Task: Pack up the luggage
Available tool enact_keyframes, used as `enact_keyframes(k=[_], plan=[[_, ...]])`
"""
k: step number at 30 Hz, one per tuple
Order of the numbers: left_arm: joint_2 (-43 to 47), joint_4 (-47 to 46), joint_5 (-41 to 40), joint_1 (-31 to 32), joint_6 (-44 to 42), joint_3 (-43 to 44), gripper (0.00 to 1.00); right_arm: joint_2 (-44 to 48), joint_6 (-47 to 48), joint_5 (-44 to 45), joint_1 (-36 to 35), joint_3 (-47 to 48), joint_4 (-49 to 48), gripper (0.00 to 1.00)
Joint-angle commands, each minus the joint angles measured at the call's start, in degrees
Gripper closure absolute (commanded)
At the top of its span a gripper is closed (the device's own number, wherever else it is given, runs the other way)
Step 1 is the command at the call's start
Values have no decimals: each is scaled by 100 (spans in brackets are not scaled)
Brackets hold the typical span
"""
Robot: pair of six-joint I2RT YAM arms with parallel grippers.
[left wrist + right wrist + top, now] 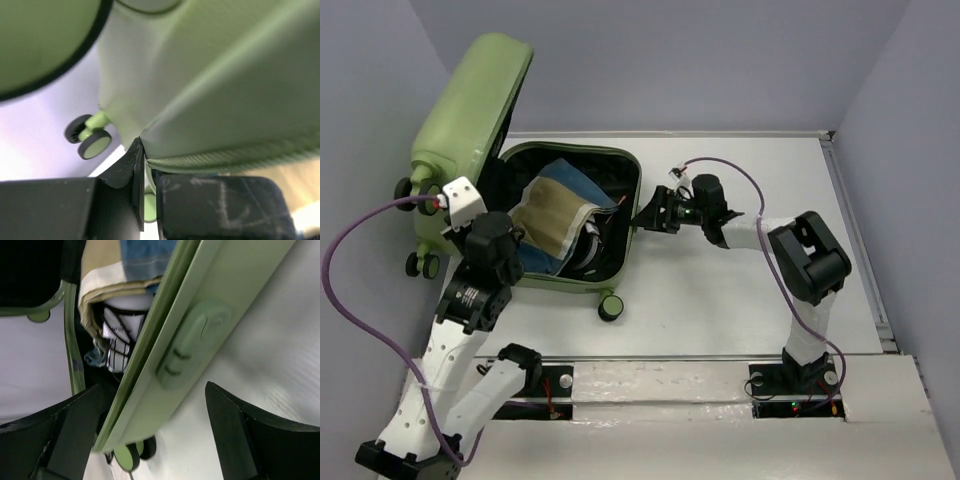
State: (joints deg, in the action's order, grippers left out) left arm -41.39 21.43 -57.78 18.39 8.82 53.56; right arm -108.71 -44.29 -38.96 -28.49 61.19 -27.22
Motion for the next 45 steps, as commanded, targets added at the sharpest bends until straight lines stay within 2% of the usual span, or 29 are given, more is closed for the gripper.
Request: enact_keyframes(k=[1, 4, 6, 10, 12, 13, 14, 15, 16, 17, 18, 19, 22, 25, 27, 29, 30, 32, 35, 36, 37, 38, 39, 41, 42, 43, 45], plan=[[-80, -544, 823, 1375, 955, -161, 94, -598, -554, 160, -86, 613, -495, 16], [-176, -544, 585, 2517, 998, -319, 94, -748, -598, 169, -139, 754, -451, 20], [-412, -509, 129, 3367, 1060, -390, 94, -827, -598, 204, -139, 781, -381, 29], [-984, -1, -504, 4529, 1445, -241, 94, -959, -511, 205, -139, 895, -188, 43], [-1186, 98, -437, 4734, 1719, -136, 94, -986, -423, 248, -139, 930, -38, 44], [-1222, 72, -131, 4805, 1728, -127, 94, -986, -387, 283, -139, 930, 6, 44], [-1240, 63, -24, 4831, 1763, -100, 91, -977, -352, 301, -139, 939, 50, 44], [-1249, 72, 64, 4866, 1790, -100, 81, -977, -335, 319, -139, 939, 77, 44], [-1223, 72, 230, 4884, 1790, -100, 57, -960, -308, 345, -139, 921, 103, 44], [-1101, 72, 284, 4919, 1807, -83, 47, -960, -299, 363, -139, 904, 112, 44], [-1004, 46, 363, 4946, 1790, -83, 32, -942, -291, 415, -139, 860, 121, 44], [-899, -172, 581, 4963, 1677, -91, 28, -898, -264, 450, -139, 825, 138, 44], [-241, -725, 855, 4963, 1247, -109, 24, -688, -159, 696, -139, 650, 182, 44], [-1, -1035, 542, 4867, 929, 40, 21, -337, 43, 1109, -139, 421, 314, 44], [-141, -1010, 513, 4535, 806, 452, 23, -178, 175, 1355, -139, 342, 454, 44], [-438, -808, 1108, 3526, 875, 960, 26, 41, 333, 1776, -139, 254, 647, 44], [-527, -859, 1850, 2695, 885, 1068, 27, 103, 412, 1847, -139, 218, 744, 43], [-721, -965, 2470, 1944, 920, 1261, 29, 235, 509, 1962, -139, 183, 832, 42], [-1422, -1018, 3578, 546, 1086, 1857, 39, 472, 650, 2138, -139, 78, 982, 44], [-1590, -1053, 4207, 186, 1113, 1955, 48, 569, 737, 2182, -139, 60, 1078, 44], [-1748, -1053, 4483, -157, 1183, 2061, 53, 613, 781, 2217, -139, 42, 1122, 45], [-1915, -1053, 4729, -796, 1279, 2140, 59, 657, 817, 2243, -87, 25, 1149, 46], [-2187, -1105, 4976, -1063, 1350, 2237, 65, 710, 852, 2261, -87, -10, 1166, 50], [-2426, -1290, 5381, -1521, 1569, 2264, 77, 877, 975, 2331, -86, -124, 1219, 64], [-2627, -1369, 5452, -1862, 1622, 2273, 80, 921, 1010, 2340, -26, -160, 1237, 74], [-2733, -1509, 5505, -2074, 1701, 2273, 87, 991, 1106, 2332, -25, -203, 1289, 91], [-2963, -1589, 5488, -2365, 1728, 2334, 94, 1053, 1238, 2323, -25, -213, 1351, 93]])
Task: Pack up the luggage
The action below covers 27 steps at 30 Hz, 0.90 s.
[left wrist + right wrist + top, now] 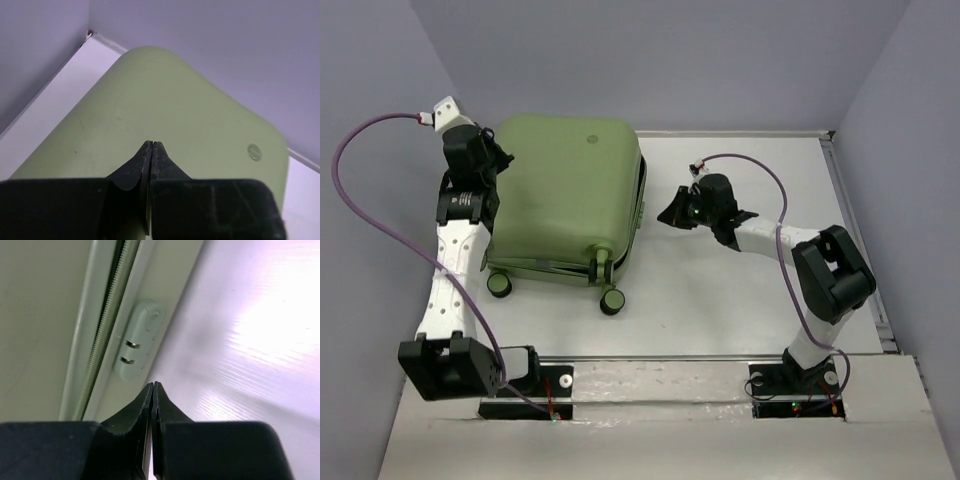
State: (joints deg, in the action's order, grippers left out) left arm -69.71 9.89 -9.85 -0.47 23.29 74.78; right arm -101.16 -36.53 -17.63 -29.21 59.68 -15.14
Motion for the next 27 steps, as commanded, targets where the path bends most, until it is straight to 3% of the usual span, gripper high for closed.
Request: enact_keyframes(k=[1, 3, 9, 13, 23, 27], plan=[[-322, -531, 625, -672, 273, 290, 94, 317, 585, 198, 47, -62, 230, 93], [-665, -559, 300, -874, 115, 510, 94, 448, 674, 259, 47, -114, 292, 93], [-2071, 29, 308, -1341, -166, 1845, 94, 791, 806, 225, 47, -325, 318, 93], [-2845, 477, 728, -1579, -184, 2417, 94, 967, 841, 207, 47, -387, 318, 93], [-4523, 1023, 1651, -1623, -308, 3297, 94, 1415, 1087, 436, 47, -528, 494, 93], [-4692, 683, 2169, -1623, -115, 2931, 94, 1346, 1166, 610, 47, -484, 555, 93]])
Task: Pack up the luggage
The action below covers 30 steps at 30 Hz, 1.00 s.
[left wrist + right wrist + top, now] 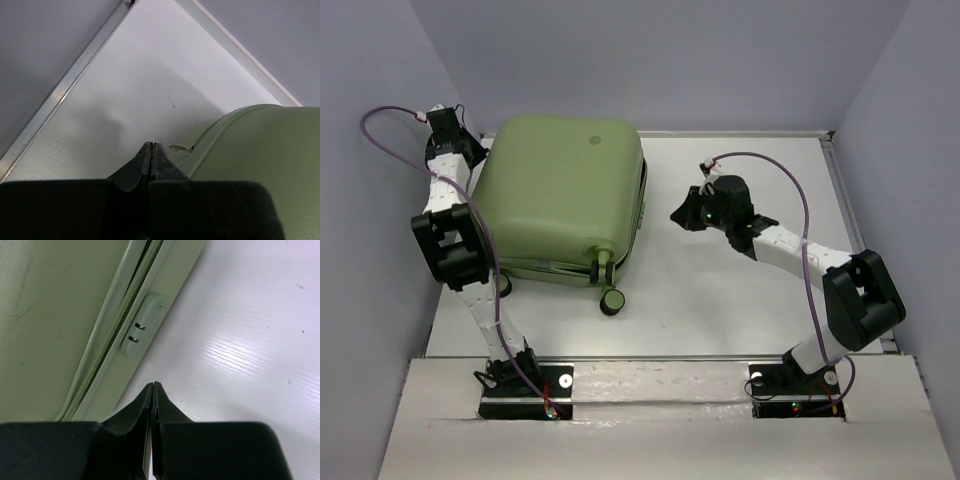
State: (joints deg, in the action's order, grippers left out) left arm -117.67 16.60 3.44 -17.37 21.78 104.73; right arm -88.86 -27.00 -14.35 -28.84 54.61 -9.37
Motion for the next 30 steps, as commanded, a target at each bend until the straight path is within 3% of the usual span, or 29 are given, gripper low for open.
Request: enact_keyframes(k=[1, 4, 8, 15, 18, 25, 27, 30], plan=[[121, -147, 1260, 84, 106, -258, 94, 71, 222, 353, 62, 32, 5, 93], [428, -883, 1973, 198, 397, -1347, 94, -114, 344, 528, 273, 164, 197, 93], [1262, -1799, 2257, 304, 801, -2894, 94, -377, 179, 469, 931, 331, 374, 93], [2659, -2319, 1985, 566, 969, -4984, 94, -975, 90, -120, 1135, 1104, 664, 87], [3160, -2425, 2002, 856, 1021, -5662, 94, -1011, 169, -191, 1030, 1070, 787, 86], [4128, -2284, 1976, 1586, 1021, -6332, 94, -1019, 108, -498, 687, 1130, 778, 86], [4565, -2179, 1897, 1701, 943, -6499, 94, -1194, 81, -840, 687, 1410, 778, 87], [5250, -2012, 1801, 2087, 924, -6842, 94, -2019, -24, -1534, 634, 2630, 936, 86]])
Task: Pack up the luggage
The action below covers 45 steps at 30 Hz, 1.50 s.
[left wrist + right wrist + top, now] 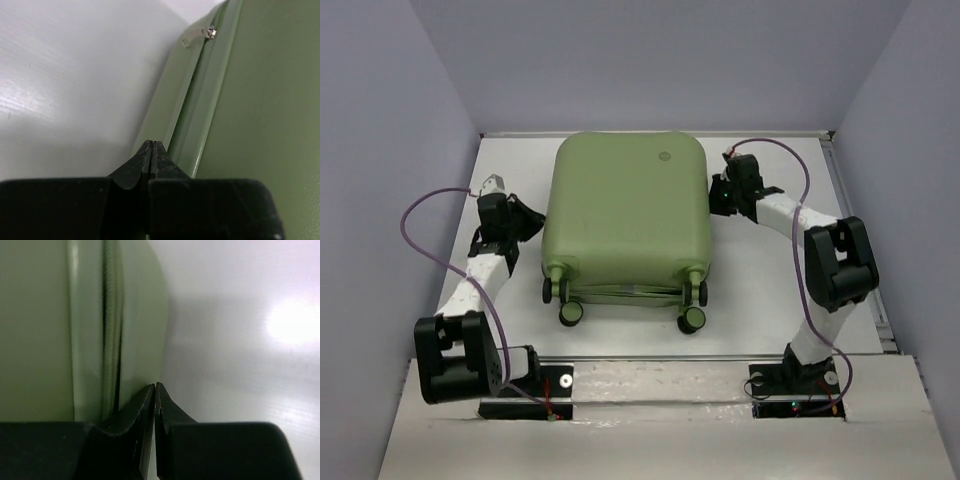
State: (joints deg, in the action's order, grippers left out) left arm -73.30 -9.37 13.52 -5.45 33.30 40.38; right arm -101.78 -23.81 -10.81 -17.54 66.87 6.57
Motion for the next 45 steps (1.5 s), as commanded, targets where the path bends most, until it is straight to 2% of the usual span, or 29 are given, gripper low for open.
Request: enact_keyframes(k=[1, 4, 5, 6, 7, 8, 14, 15, 16, 17, 19, 20, 21, 22, 24, 26, 27, 29, 31, 32, 35, 39, 41, 42, 43, 45], plan=[[1000, 611, 749, 949, -158, -608, 94, -1321, -422, -2290, -496, 2391, -274, 86], [1834, 717, 608, 1133, 71, -978, 94, -2369, -370, -2470, -496, 4397, 701, 82], [2245, 891, 504, 1169, 106, -1006, 94, -2965, -135, -2226, -496, 5866, 1697, 77], [2250, 1023, 416, 1187, 81, -997, 94, -3136, -11, -2050, -496, 6412, 2090, 73], [2650, 1372, 328, 1196, 11, -893, 94, -3173, 86, -1839, -496, 6739, 2486, 68], [2993, 1541, 40, 1196, -173, -805, 94, -2938, 183, -1385, -409, 6699, 2490, 60], [3787, 2202, -1287, 1205, -728, 320, 94, -1768, 604, 146, -259, 5382, 2340, 35], [3849, 2159, -1560, 1205, -789, 487, 90, -1619, 658, 288, -259, 5224, 2332, 34], [3849, 1984, -1676, 1205, -816, 758, 77, -1295, 711, 420, -259, 4909, 2279, 34], [3754, 1878, -1642, 1205, -808, 891, 72, -1127, 711, 465, -259, 4732, 2209, 35], [3236, 1535, -1537, 1196, -668, 1304, 68, -723, 659, 466, -259, 4073, 1929, 50], [3017, 1430, -1389, 1196, -580, 1410, 68, -242, 589, 500, -259, 3801, 1797, 72], [2588, 1290, -1265, 1196, -501, 1524, 69, 41, 554, 536, -259, 3485, 1647, 85], [2392, 1001, -1142, 1196, -430, 1717, 69, 348, 518, 571, -259, 3151, 1463, 93], [1744, 763, -1211, 1135, -254, 2103, 69, 1324, 396, 536, -259, 2036, 736, 93], [1068, 735, -1290, 1091, -280, 2436, 69, 2226, 203, 283, -259, 966, 480, 93], [1063, 734, -1290, 1012, -254, 2605, 69, 2493, 149, 238, -346, 629, 399, 93], [406, 594, -1038, 687, 25, 2948, 69, 3195, 70, 228, -469, -326, 179, 93], [-278, 323, -738, 346, 246, 3124, 66, 3558, 35, 185, -470, -1136, 178, 93], [-282, 278, -754, 300, 247, 3177, 66, 3725, 43, 141, -522, -1385, 204, 93], [-1131, 330, -650, 81, 81, 3651, 65, 4358, 61, -69, -522, -2218, 301, 93], [-1792, 418, -377, -245, -7, 4327, 61, 4921, 26, -141, -575, -2740, 398, 93], [-2667, 724, -150, -281, -261, 4977, 51, 4913, -18, -106, -628, -2881, 407, 93], [-2672, 908, -52, -281, -376, 5293, 47, 4861, -18, -97, -628, -2908, 372, 93], [-3194, 1363, 45, -281, -490, 5905, 40, 4782, -18, -97, -628, -2917, 328, 93], [-3863, 1612, 448, -290, -631, 6375, 32, 4458, -27, -71, -628, -2855, 284, 93]])
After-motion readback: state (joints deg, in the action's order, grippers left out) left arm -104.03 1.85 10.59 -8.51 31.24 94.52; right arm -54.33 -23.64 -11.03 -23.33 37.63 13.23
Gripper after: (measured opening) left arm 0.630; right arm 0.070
